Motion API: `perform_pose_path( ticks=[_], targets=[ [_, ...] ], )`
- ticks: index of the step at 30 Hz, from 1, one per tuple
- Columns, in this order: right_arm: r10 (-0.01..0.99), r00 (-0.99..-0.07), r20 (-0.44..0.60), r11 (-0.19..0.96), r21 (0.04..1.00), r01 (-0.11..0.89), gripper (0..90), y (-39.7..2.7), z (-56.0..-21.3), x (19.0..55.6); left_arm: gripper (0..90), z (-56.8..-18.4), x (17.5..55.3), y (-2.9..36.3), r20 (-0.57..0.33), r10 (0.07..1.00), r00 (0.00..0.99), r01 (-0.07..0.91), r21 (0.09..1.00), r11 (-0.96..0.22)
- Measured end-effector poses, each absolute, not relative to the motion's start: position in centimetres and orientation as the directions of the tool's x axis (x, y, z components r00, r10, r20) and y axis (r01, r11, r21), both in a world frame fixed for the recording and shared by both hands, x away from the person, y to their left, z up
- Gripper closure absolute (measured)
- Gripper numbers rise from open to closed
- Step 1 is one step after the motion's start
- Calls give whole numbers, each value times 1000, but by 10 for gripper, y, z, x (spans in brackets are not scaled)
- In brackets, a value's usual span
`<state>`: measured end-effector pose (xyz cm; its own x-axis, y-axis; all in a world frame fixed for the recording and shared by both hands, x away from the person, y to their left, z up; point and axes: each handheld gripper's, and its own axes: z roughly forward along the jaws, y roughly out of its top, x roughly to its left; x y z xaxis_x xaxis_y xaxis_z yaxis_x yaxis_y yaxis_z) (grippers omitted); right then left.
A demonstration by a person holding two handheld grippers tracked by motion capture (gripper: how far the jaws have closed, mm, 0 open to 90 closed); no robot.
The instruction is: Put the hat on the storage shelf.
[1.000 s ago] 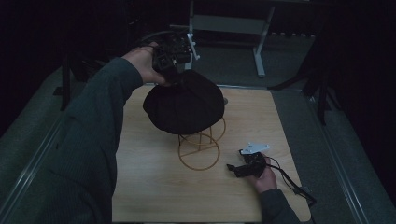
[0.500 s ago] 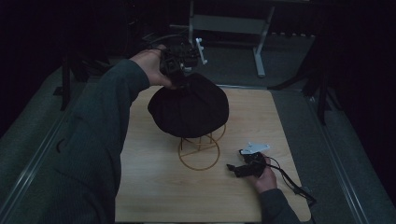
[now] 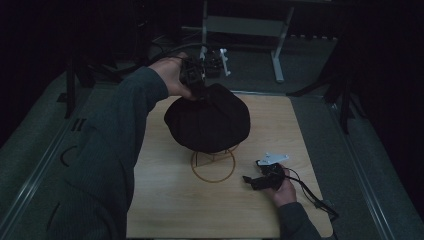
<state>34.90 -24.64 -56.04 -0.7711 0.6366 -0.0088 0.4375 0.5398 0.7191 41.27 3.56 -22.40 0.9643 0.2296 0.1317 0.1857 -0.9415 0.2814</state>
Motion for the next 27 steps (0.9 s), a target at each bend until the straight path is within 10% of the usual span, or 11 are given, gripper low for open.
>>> perform_pose_path(
  ticks=[27],
  targets=[
    [636, -771, -11, 541, 720, 436, 145, -246, -560, 349, 675, -236, 409, 14, 133, 185, 974, 149, 245, -958]
  ],
)
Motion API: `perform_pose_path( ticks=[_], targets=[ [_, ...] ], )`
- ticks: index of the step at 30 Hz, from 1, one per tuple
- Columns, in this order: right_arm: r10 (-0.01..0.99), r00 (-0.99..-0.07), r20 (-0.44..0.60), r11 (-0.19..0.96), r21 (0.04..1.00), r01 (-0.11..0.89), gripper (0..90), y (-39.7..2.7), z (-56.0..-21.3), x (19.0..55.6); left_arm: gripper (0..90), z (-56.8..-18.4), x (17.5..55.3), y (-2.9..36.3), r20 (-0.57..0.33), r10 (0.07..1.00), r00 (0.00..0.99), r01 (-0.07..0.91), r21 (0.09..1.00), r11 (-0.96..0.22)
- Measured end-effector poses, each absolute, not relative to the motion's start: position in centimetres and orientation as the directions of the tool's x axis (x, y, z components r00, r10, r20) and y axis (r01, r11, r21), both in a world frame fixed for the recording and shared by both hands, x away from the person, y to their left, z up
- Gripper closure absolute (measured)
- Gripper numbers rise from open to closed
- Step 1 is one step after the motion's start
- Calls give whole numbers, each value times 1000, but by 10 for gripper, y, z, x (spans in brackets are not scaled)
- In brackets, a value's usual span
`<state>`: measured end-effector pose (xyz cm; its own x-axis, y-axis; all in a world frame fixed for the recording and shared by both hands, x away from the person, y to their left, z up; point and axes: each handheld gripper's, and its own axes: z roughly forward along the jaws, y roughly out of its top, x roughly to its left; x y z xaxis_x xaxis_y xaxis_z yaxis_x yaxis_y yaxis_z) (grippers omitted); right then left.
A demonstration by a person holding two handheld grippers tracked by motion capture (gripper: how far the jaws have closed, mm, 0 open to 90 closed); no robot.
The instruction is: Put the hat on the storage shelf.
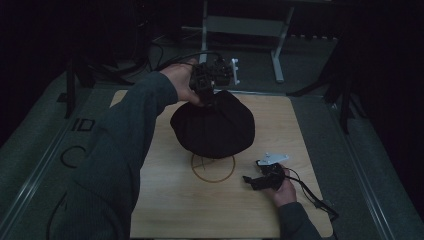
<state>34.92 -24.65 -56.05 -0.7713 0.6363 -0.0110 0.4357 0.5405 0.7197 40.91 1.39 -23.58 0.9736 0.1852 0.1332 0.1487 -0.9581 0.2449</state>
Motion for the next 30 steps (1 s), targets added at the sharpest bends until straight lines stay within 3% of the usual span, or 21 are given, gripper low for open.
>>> perform_pose_path(
  ticks=[22, 30],
  targets=[
    [636, -772, -12, 541, 720, 434, 145, -247, -560, 349, 666, -246, 403, -2, 134, 150, 979, 120, 210, -970],
    [636, -772, -12, 541, 720, 435, 144, -246, -560, 349, 626, -252, 406, -5, 137, 148, 979, 120, 198, -973]
  ],
)
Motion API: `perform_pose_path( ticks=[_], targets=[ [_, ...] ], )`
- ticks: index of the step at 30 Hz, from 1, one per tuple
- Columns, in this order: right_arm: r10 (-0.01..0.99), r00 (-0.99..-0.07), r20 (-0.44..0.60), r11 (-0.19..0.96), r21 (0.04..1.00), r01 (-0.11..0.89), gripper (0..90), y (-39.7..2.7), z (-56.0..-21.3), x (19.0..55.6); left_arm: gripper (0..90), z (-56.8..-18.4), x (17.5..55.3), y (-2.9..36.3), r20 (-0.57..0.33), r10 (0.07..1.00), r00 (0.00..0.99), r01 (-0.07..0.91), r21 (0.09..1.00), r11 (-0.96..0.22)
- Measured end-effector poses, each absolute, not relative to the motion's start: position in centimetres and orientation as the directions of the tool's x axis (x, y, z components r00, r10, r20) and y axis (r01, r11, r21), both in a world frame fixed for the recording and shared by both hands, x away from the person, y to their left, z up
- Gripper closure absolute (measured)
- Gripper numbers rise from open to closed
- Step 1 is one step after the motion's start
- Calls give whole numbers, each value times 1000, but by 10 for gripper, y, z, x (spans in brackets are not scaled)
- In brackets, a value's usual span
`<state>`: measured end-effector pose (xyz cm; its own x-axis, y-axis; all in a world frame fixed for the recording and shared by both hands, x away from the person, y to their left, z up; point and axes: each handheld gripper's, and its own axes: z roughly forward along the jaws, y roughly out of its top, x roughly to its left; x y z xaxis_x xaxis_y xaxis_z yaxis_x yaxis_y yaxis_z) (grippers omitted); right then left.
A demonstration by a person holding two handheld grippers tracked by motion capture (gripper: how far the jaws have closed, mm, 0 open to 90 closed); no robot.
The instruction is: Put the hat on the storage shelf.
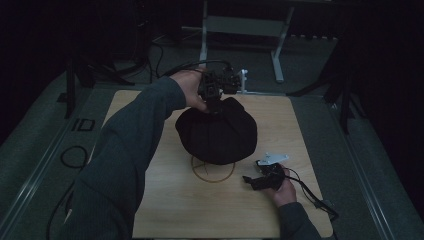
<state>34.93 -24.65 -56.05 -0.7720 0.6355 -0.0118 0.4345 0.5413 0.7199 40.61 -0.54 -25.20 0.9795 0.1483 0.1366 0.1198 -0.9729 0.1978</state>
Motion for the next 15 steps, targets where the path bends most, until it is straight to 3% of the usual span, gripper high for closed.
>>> perform_pose_path(
  ticks=[6, 15],
  targets=[
    [635, -772, -11, 541, 720, 435, 143, -246, -560, 349, 541, -258, 411, -6, 164, 166, 972, 137, 176, -975],
    [635, -773, -10, 542, 719, 436, 143, -246, -560, 349, 490, -248, 410, -1, 174, 191, 966, 148, 232, -961]
  ],
)
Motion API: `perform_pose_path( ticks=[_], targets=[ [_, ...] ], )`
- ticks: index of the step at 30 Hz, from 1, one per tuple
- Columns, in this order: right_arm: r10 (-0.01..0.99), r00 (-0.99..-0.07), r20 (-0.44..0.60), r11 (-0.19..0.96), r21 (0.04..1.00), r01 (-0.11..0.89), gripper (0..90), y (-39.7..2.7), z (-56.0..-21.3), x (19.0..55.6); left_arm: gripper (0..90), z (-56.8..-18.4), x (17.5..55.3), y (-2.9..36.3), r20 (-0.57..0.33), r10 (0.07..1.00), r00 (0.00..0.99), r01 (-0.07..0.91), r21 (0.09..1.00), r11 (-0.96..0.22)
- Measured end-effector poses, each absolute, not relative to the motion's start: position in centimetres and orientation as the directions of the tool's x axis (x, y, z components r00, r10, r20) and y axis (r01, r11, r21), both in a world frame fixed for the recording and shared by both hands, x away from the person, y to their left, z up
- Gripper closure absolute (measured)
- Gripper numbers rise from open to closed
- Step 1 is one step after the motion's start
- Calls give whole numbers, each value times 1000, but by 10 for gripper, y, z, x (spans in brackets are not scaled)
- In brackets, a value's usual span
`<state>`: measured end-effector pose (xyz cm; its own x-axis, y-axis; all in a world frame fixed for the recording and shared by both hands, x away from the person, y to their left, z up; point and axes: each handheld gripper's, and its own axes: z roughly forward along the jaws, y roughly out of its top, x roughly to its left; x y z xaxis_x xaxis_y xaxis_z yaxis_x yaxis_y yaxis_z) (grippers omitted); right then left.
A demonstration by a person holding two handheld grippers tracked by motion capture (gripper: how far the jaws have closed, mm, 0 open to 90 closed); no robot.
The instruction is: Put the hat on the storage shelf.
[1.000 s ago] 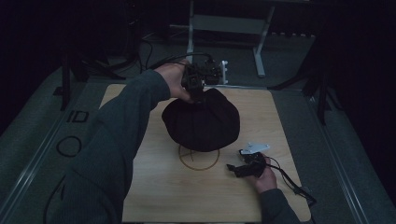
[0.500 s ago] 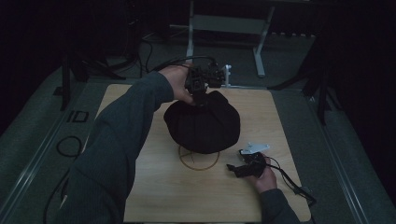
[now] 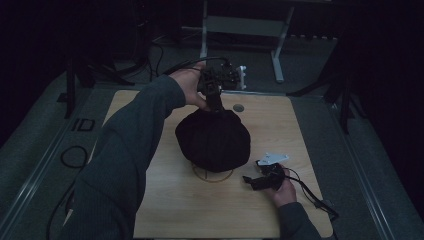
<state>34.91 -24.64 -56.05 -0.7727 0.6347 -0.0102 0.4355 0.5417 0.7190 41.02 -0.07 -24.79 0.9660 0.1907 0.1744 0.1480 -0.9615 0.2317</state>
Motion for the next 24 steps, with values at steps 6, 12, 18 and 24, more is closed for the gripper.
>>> perform_pose_path(
  ticks=[6, 12, 18, 24],
  targets=[
    [634, -773, -10, 542, 719, 435, 143, -246, -560, 349, 473, -253, 413, 8, 167, 213, 963, 170, 241, -956],
    [634, -773, -10, 542, 719, 435, 143, -246, -560, 349, 469, -254, 415, 21, 154, 236, 959, 193, 252, -948],
    [634, -773, -10, 542, 719, 435, 143, -246, -560, 349, 469, -253, 415, 33, 150, 256, 955, 212, 256, -943],
    [634, -773, -9, 542, 719, 436, 143, -246, -560, 349, 469, -256, 417, 43, 143, 278, 950, 232, 274, -933]
  ],
)
